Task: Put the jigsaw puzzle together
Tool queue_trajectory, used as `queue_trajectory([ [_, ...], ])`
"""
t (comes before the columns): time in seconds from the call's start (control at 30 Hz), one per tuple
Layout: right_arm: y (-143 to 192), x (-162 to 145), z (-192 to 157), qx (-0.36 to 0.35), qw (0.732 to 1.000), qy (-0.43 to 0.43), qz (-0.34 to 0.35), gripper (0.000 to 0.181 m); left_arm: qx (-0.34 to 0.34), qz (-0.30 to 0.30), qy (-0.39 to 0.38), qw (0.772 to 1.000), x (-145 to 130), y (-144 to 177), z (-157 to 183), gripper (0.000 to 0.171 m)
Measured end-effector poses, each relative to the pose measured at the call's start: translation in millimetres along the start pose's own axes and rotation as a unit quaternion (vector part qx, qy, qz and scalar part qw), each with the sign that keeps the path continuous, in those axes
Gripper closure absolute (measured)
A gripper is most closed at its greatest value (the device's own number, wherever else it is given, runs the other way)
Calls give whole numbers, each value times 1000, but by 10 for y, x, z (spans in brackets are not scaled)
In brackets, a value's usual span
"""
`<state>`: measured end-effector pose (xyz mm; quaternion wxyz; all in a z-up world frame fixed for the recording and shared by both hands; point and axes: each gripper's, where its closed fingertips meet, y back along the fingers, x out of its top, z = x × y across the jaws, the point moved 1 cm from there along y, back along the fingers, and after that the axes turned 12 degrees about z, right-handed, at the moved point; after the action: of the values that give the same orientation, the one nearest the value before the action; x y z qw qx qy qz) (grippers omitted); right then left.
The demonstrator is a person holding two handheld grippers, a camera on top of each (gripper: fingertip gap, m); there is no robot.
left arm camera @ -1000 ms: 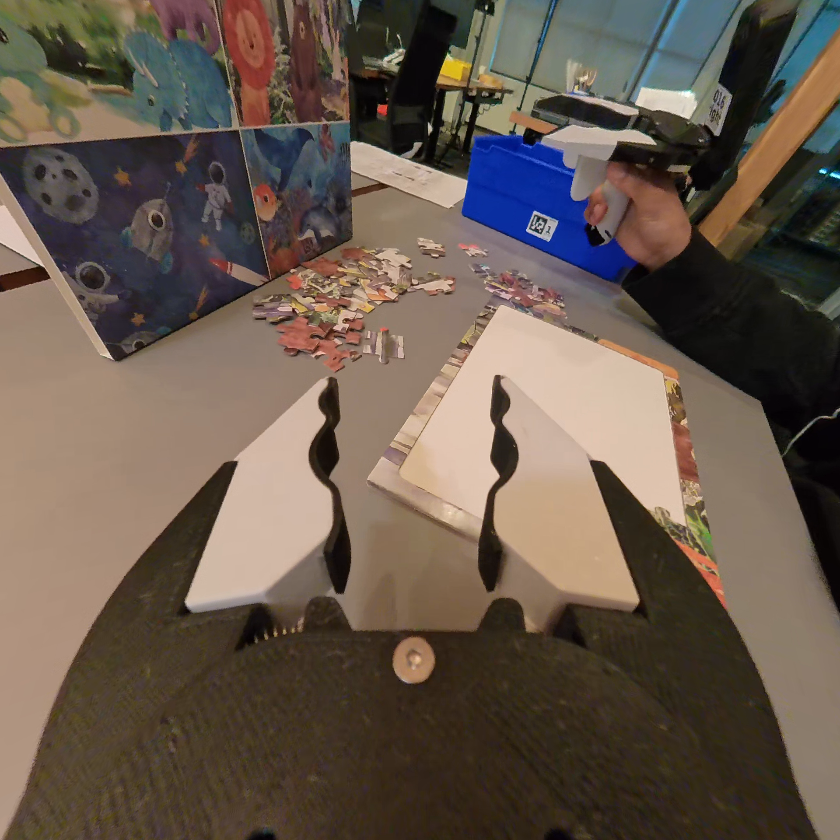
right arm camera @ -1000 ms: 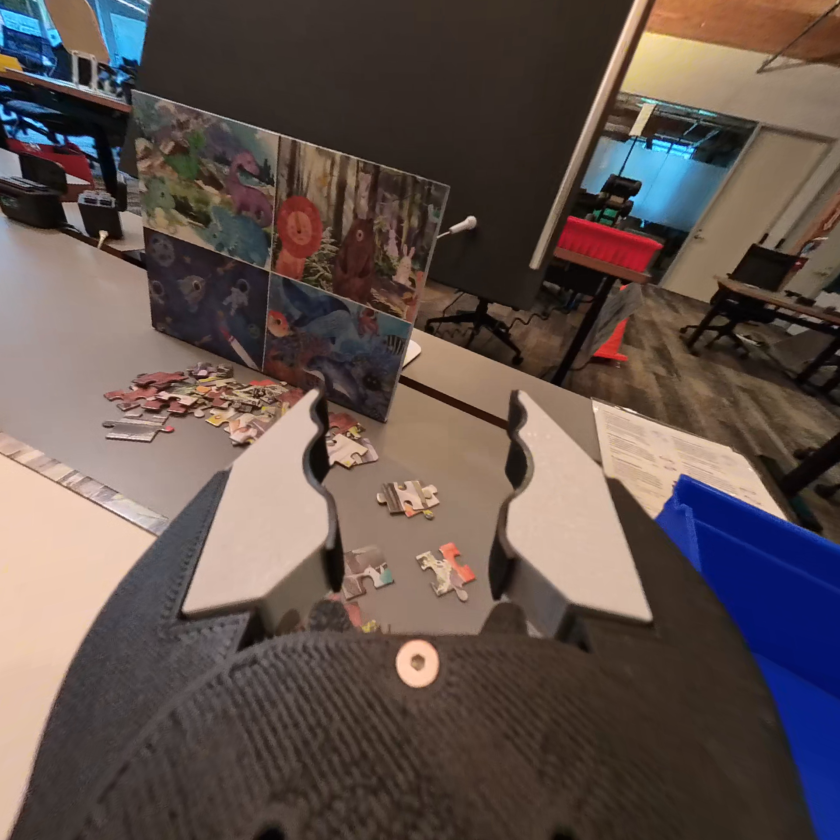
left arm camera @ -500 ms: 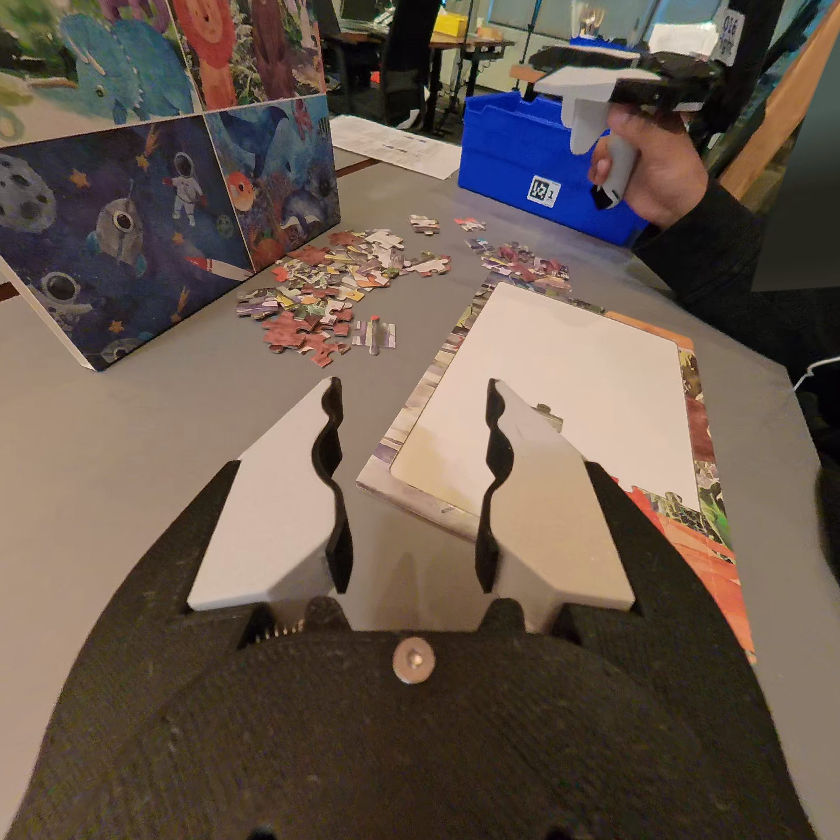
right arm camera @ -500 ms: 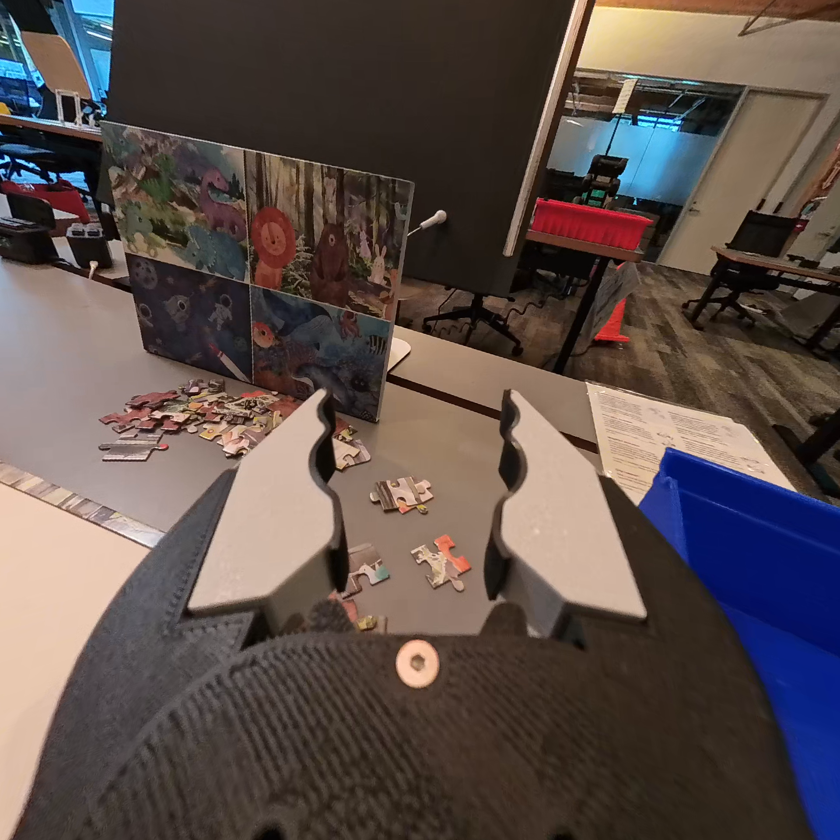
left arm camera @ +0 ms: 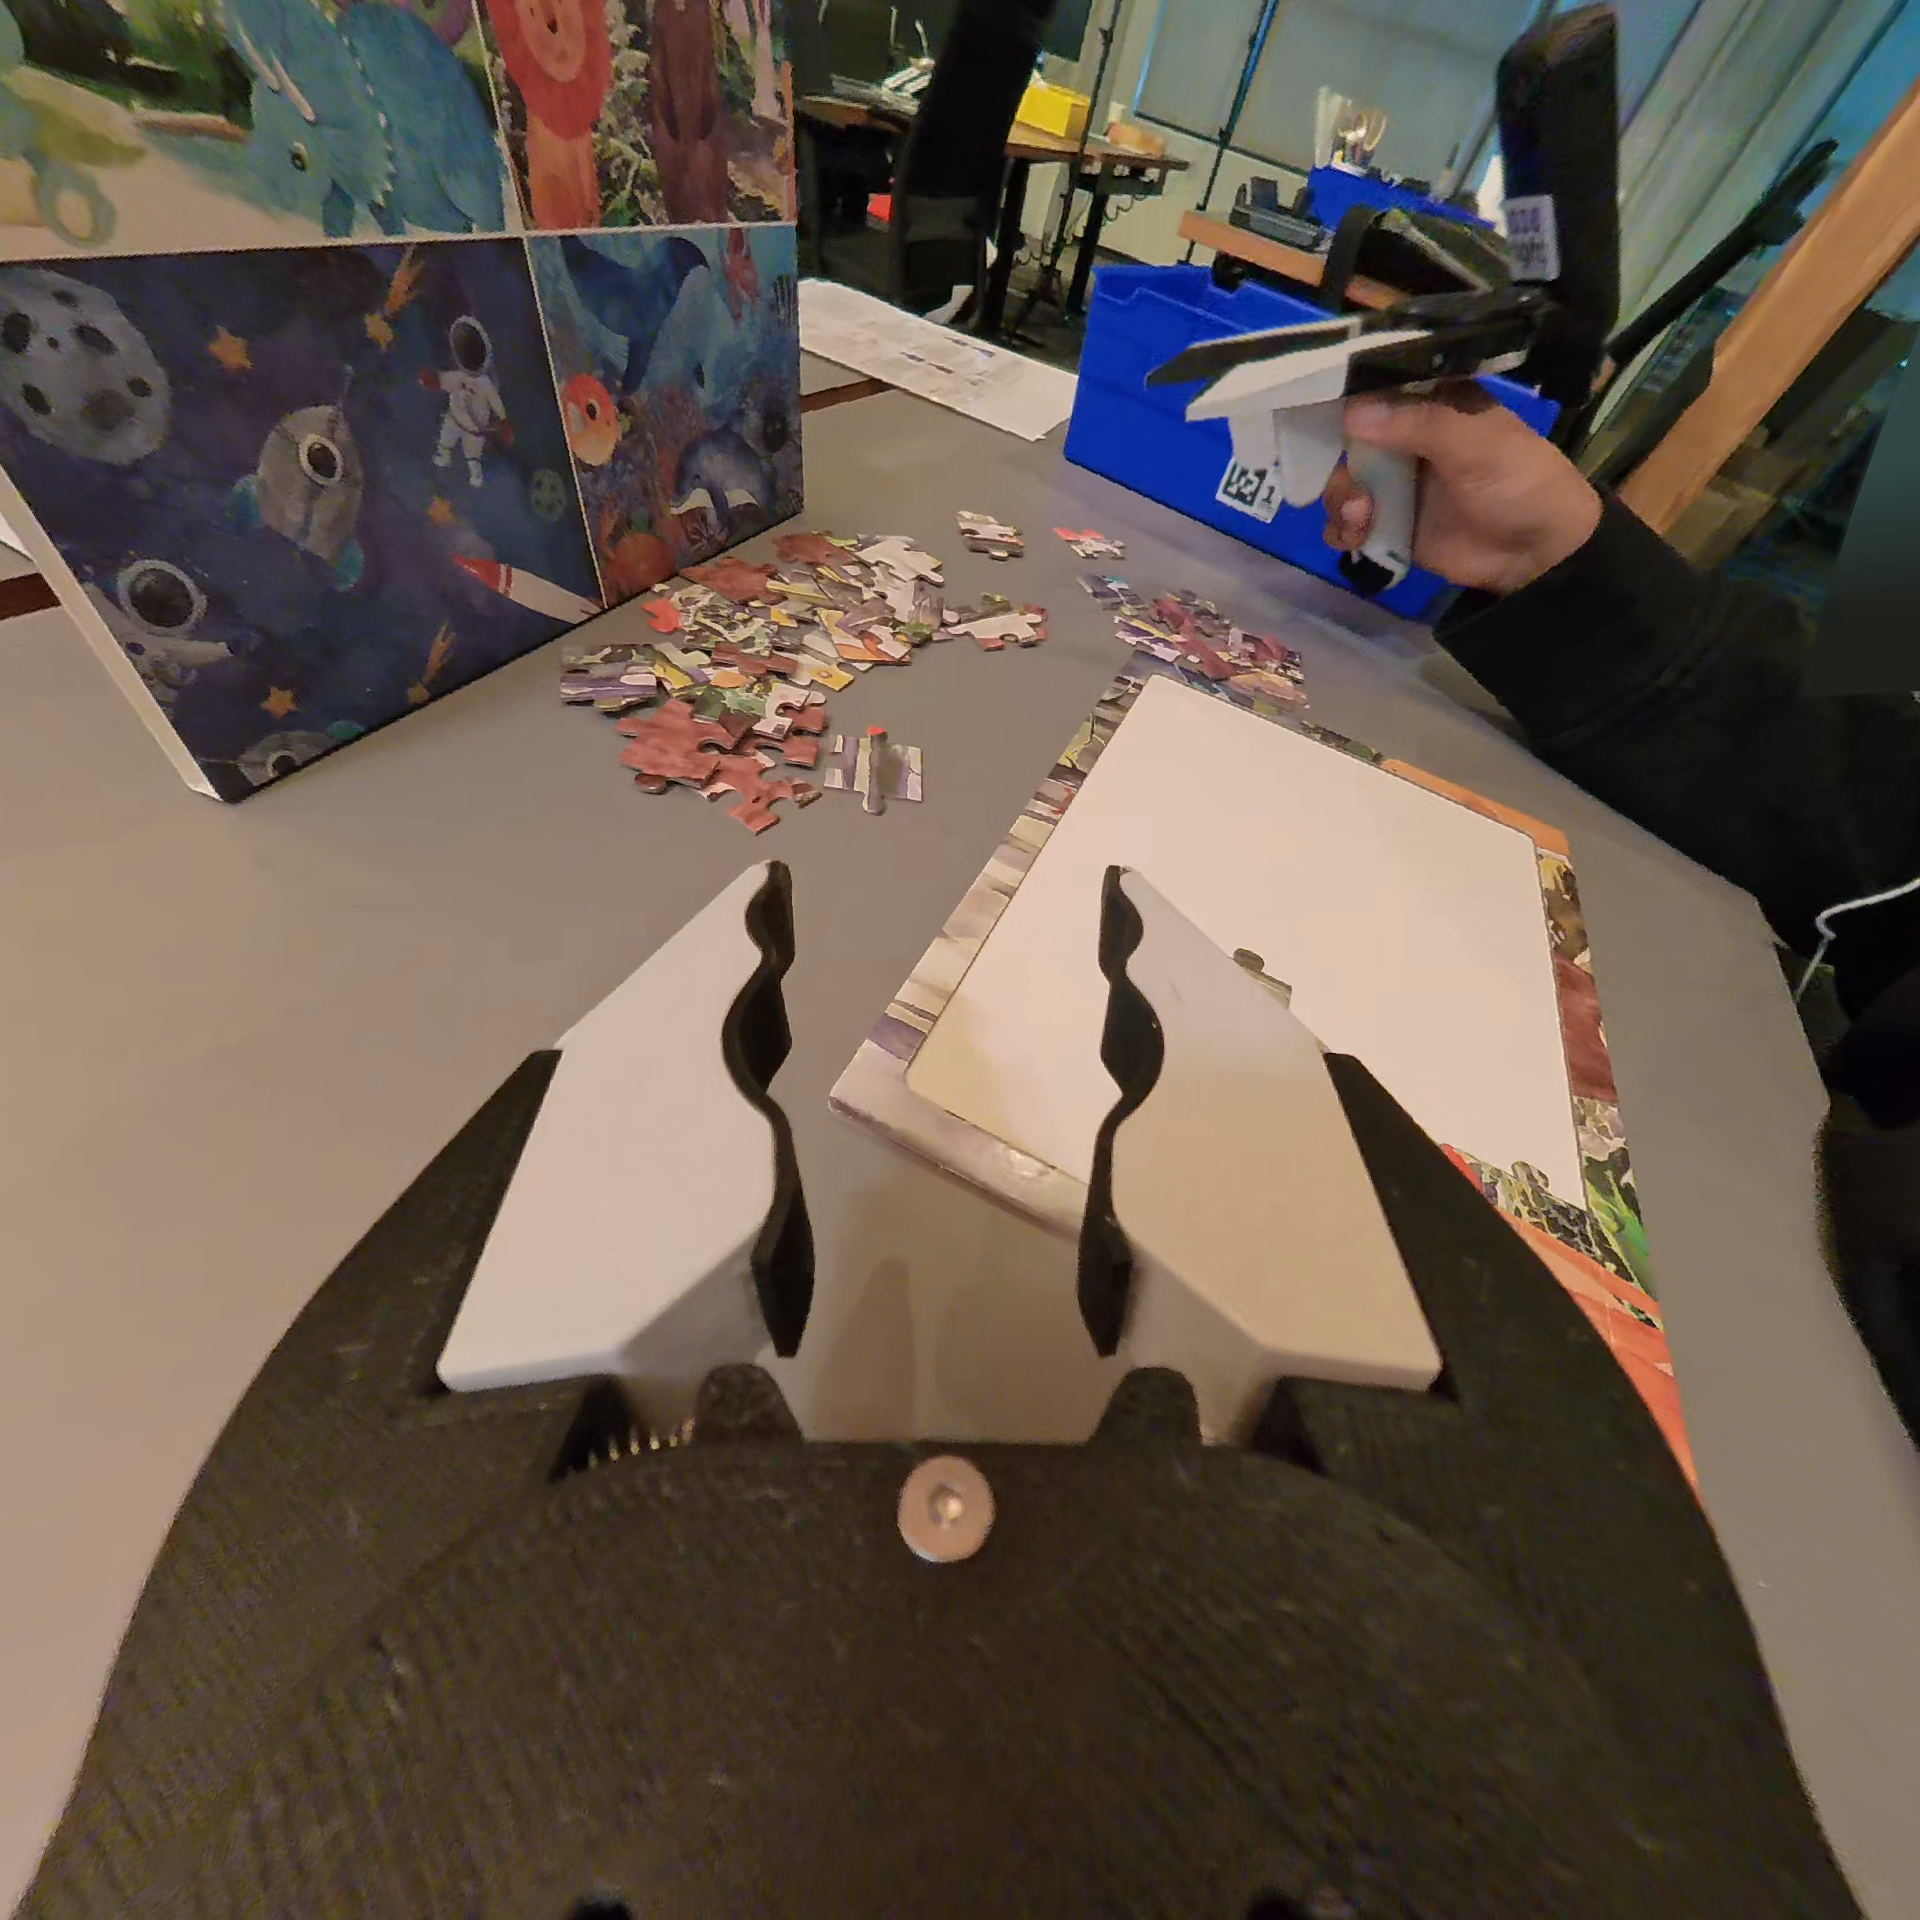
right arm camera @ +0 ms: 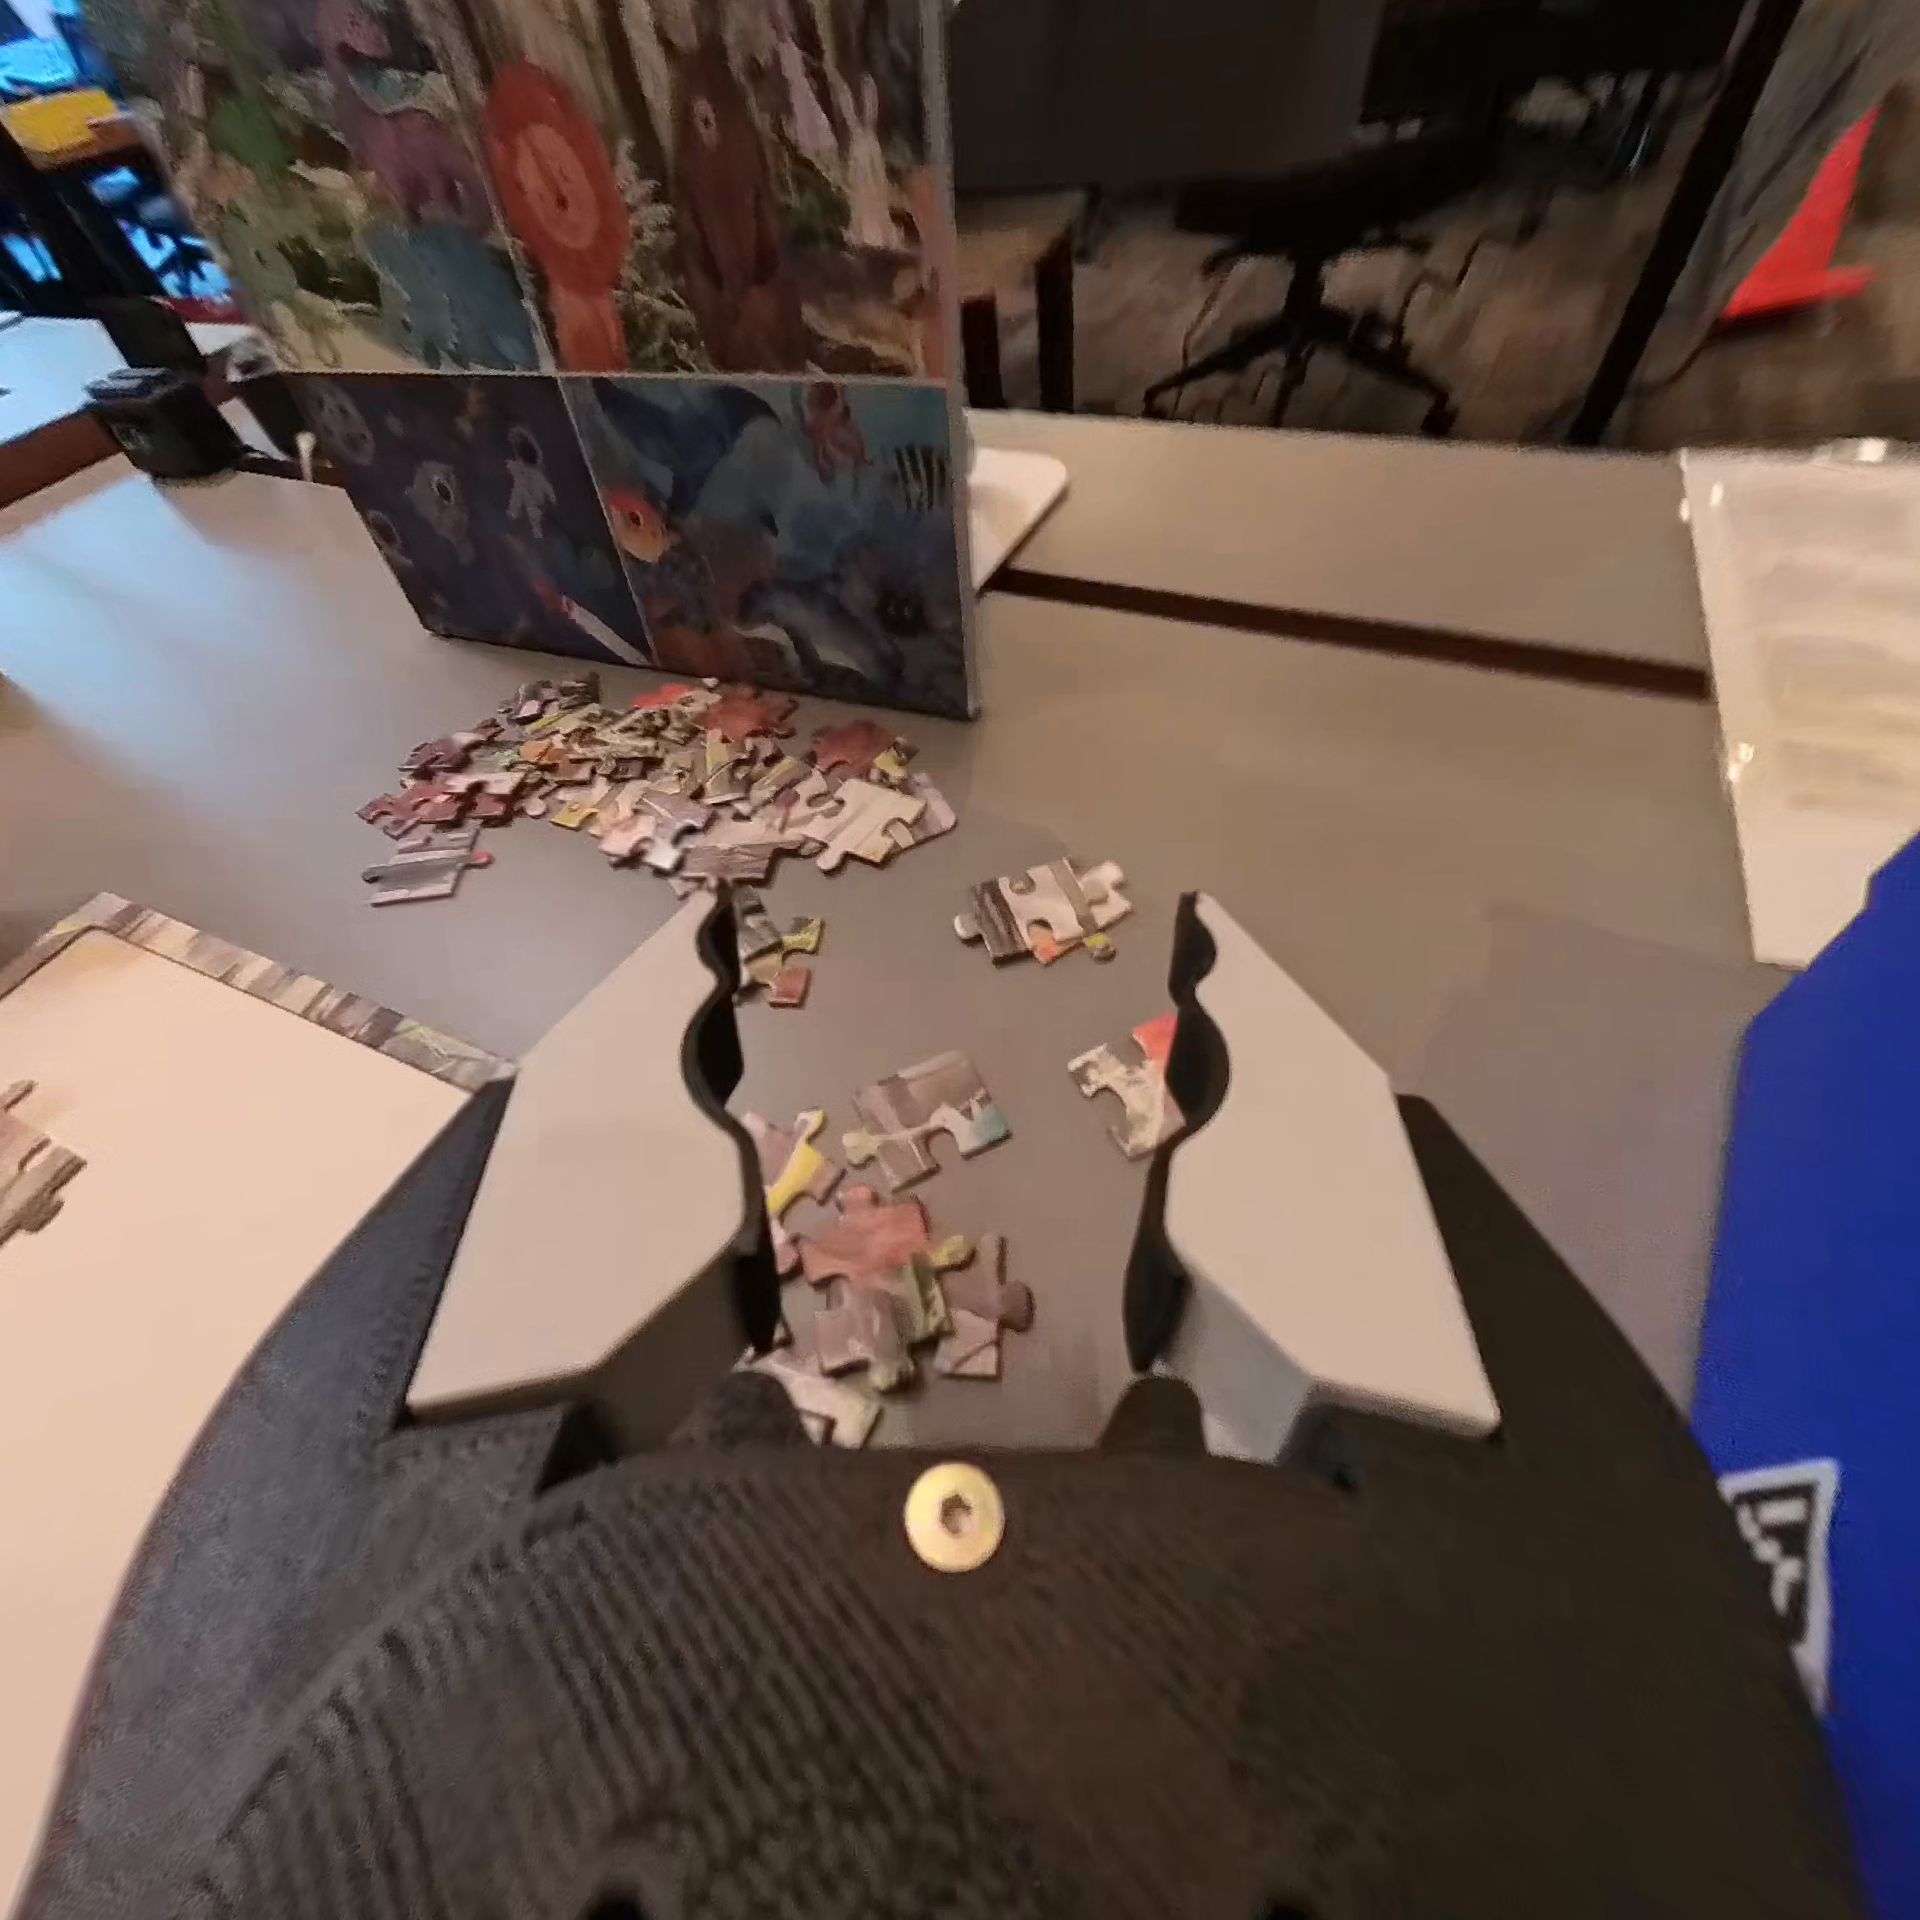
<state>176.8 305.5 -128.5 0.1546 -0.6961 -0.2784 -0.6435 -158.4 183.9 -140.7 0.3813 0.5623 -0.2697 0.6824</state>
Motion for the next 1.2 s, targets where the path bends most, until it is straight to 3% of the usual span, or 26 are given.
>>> queue_trajectory([
  [0.27, -20, -526, 446, -89, 991, -10, -104, 105, -3, 0, -4, 1000, -5, -15, 37, 112],
  [0.5, -26, -697, 580, -116, 980, -21, -158, 107, 9, 0, -25, 1000, 14, -16, 45, 112],
  [0.63, -19, -714, 636, -129, 978, -13, -165, 122, 10, 6, -4, 1000, 17, -10, 14, 112],
  [0.83, 4, -719, 650, -122, 978, -12, -167, 161, 4, 19, 22, 1000, 49, 7, 4, 112],
  [1.0, 3, -719, 630, -117, 979, -5, -168, 166, 0, 13, 14, 1000, 39, -5, 35, 112],
  [1.07, 3, -714, 614, -113, 979, 1, -167, 181, 1, 10, 8, 1000, 31, -8, 38, 112],
  [1.2, 2, -713, 588, -107, 980, 3, -167, 171, -6, 15, 19, 1000, 51, -4, 53, 112],
])
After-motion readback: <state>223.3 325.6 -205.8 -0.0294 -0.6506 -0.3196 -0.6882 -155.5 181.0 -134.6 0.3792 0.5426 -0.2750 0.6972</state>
